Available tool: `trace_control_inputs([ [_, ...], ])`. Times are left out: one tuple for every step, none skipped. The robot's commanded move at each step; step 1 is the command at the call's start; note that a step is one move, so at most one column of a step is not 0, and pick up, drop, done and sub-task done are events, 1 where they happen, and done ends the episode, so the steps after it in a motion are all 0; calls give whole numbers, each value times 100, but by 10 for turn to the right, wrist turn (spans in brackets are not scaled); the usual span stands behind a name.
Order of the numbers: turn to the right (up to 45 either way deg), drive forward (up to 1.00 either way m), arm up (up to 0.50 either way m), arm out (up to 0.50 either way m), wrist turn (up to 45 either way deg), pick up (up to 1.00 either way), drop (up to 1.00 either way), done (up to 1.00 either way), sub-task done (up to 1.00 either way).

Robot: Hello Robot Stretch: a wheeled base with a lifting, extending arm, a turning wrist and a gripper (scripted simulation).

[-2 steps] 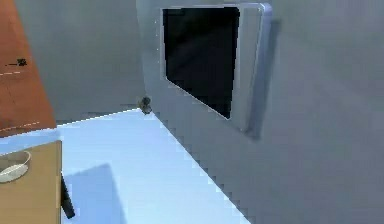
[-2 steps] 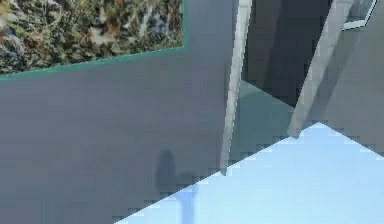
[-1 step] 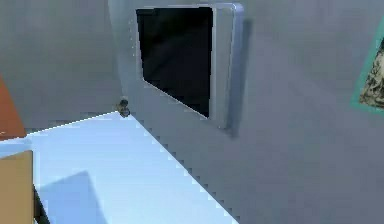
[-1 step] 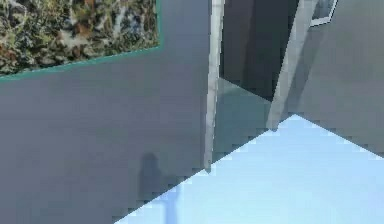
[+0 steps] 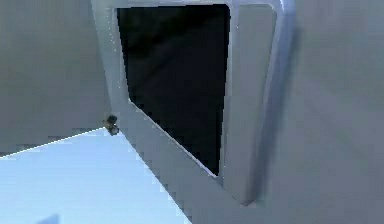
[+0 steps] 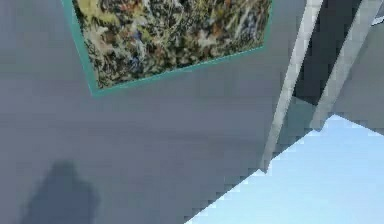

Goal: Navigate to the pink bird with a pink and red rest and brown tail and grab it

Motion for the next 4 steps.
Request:
trace_control_inputs([
  [-450,0,0,0,0,0,0,0,0],
  [0,100,0,0,0,0,0,0,0],
  [-90,0,0,0,0,0,0,0,0],
  [0,35,0,0,0,0,0,0,0],
])
